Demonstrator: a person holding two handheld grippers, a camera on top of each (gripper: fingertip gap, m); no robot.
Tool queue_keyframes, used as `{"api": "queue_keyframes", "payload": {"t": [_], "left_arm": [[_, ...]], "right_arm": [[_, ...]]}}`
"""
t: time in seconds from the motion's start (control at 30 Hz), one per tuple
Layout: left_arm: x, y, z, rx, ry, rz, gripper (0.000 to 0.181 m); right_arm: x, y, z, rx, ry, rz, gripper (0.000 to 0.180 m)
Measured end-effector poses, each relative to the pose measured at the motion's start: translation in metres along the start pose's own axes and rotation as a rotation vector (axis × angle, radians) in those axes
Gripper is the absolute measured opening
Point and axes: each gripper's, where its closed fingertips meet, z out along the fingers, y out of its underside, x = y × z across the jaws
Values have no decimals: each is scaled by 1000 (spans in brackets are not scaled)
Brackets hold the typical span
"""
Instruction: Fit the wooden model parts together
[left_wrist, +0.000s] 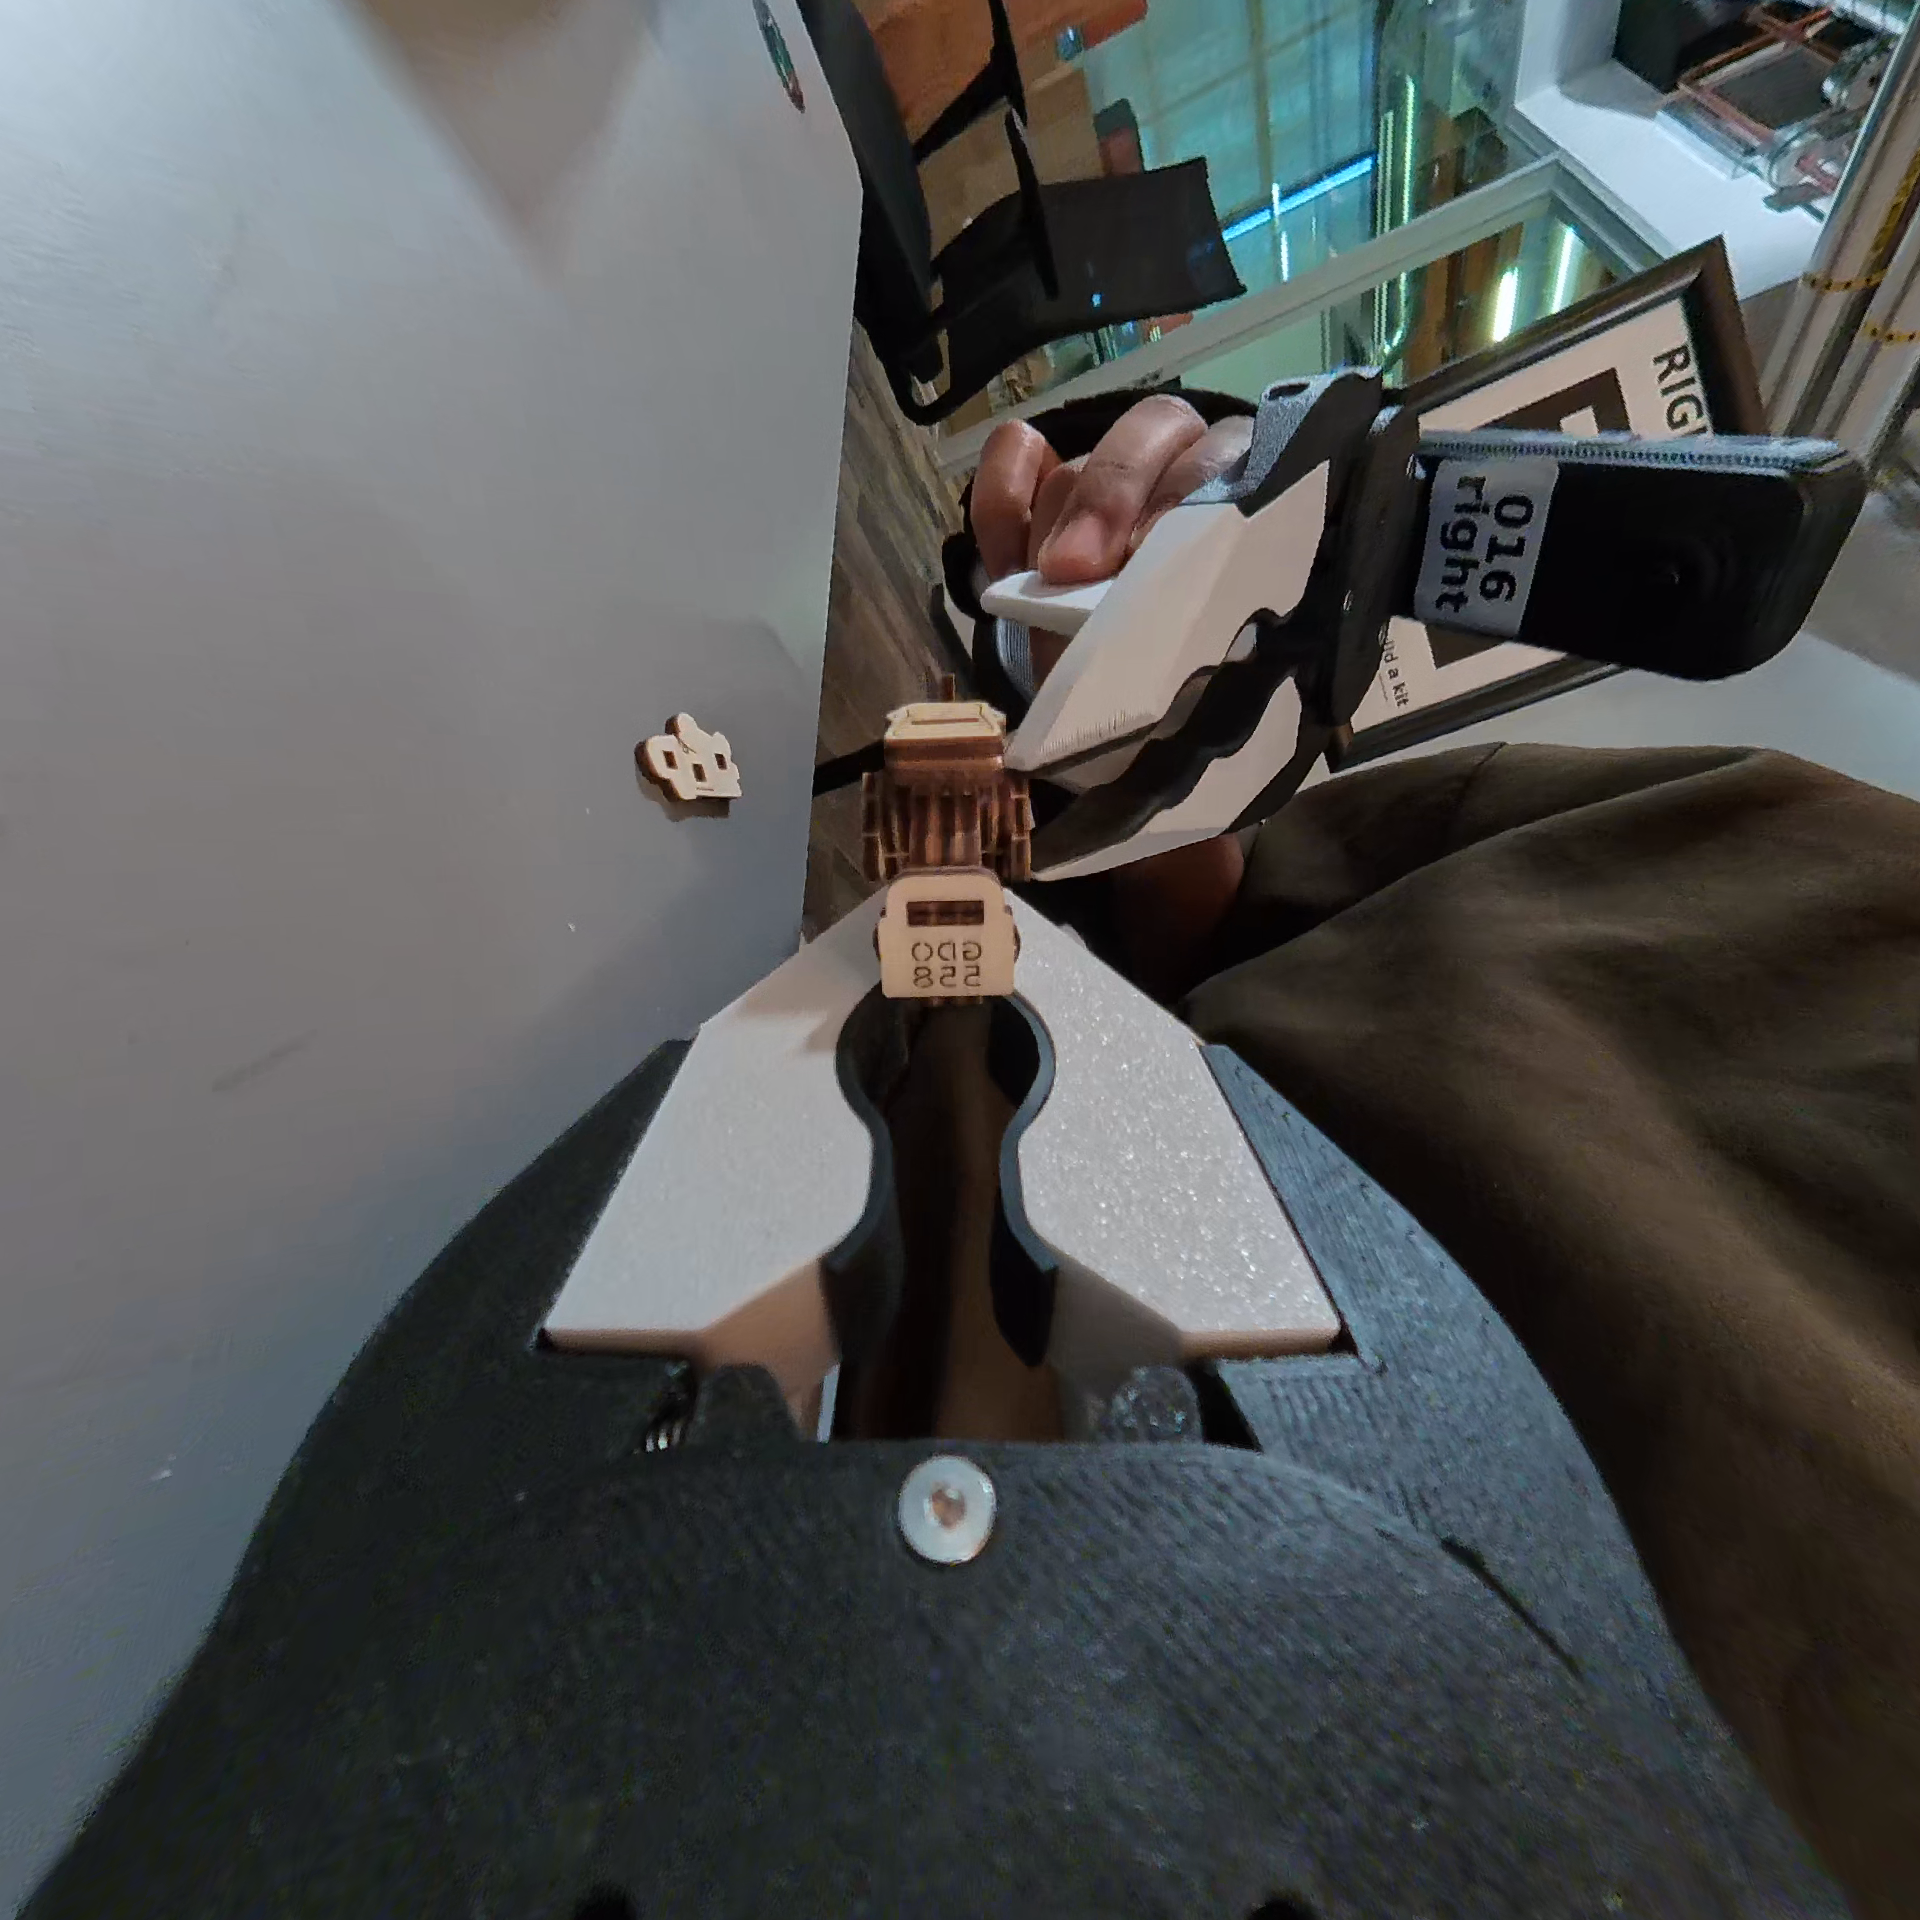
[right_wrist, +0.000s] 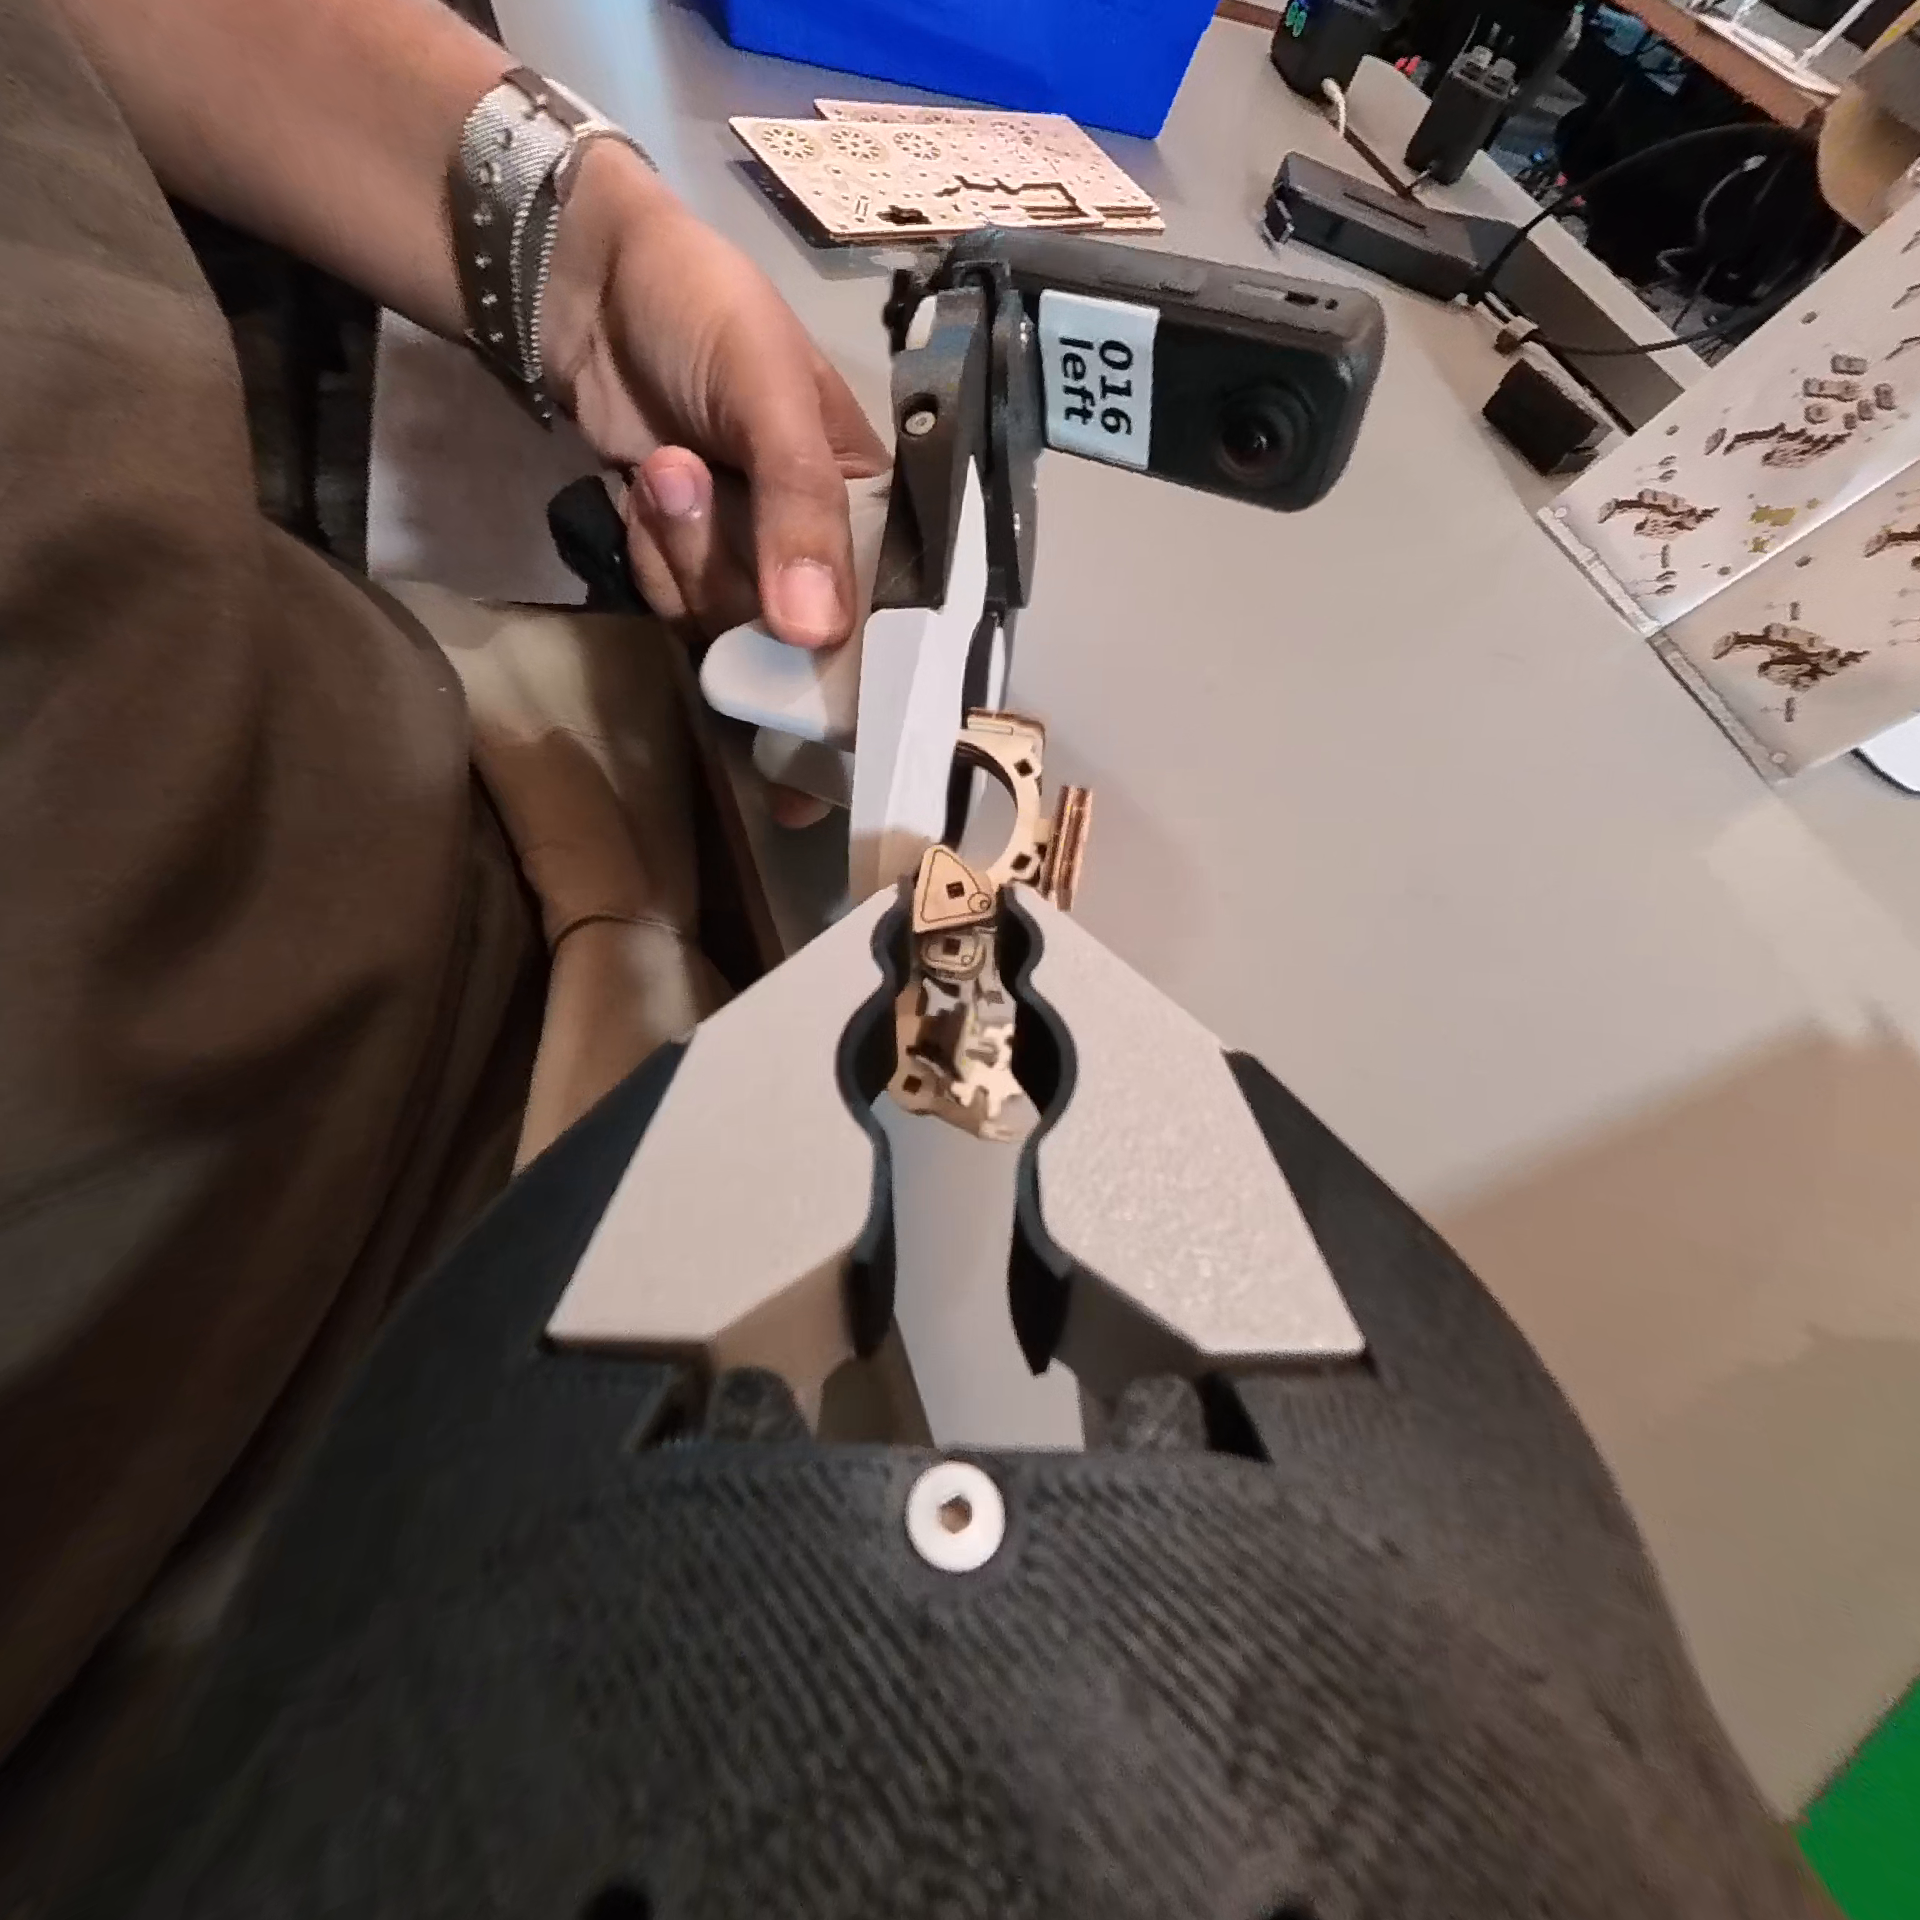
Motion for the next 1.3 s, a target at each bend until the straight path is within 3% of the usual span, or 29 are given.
{"api": "queue_keyframes", "payload": {"t": [0.43,0.57,0.67,1.0,1.3], "left_arm": [[6,20,3,-136,40,18,4],[7,11,0,-81,55,-6,4],[6,4,-3,-38,57,-23,4],[2,-18,-15,110,77,-92,4],[-1,-21,-15,134,57,-99,4]], "right_arm": [[-21,-2,-3,11,-123,-16,13],[-13,-7,-2,46,-63,-12,13],[-3,-13,-6,87,-26,28,25],[24,-3,-14,67,108,64,18],[22,-5,-7,52,131,56,18]]}}
